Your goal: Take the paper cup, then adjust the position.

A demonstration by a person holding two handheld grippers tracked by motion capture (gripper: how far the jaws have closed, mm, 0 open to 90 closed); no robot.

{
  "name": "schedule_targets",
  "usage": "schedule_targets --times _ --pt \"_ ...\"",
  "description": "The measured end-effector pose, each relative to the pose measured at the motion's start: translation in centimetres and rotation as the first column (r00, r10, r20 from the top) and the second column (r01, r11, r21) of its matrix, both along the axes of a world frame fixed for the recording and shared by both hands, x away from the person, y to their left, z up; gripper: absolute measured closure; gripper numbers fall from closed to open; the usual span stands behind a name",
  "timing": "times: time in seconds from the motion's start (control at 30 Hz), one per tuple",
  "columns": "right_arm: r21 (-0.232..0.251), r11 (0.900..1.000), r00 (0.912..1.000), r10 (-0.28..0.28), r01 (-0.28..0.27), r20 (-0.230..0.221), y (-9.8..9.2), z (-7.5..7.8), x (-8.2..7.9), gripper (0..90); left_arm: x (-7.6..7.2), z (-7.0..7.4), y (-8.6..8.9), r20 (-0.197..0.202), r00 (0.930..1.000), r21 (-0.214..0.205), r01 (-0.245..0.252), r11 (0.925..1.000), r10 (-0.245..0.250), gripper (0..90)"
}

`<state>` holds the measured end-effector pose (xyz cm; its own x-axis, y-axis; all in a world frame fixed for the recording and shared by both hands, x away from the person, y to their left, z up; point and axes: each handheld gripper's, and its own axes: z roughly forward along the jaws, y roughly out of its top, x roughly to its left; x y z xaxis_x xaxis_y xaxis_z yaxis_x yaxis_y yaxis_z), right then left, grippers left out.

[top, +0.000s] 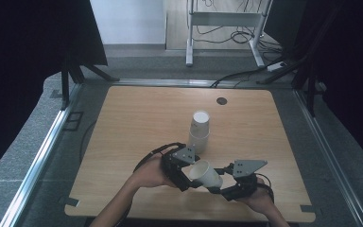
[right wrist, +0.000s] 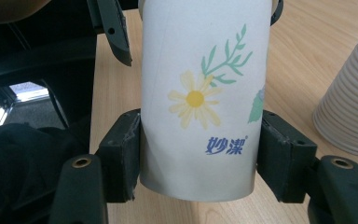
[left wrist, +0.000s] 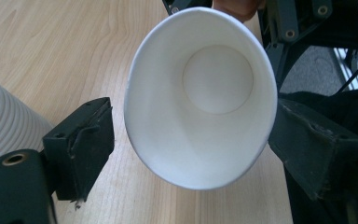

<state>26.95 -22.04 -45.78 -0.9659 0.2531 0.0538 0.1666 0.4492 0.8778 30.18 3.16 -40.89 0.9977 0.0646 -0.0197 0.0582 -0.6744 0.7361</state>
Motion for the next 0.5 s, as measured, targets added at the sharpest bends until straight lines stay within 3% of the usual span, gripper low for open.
schedule_targets --times 0.5 --pt "0.061 0.9981 0.9998 -0.015 0.014 0.017 -0.10 -0.35 -0.24 37.2 0.06 0.08 -0.11 0.000 1.0000 -0.054 -0.002 0.9985 0.002 14.7"
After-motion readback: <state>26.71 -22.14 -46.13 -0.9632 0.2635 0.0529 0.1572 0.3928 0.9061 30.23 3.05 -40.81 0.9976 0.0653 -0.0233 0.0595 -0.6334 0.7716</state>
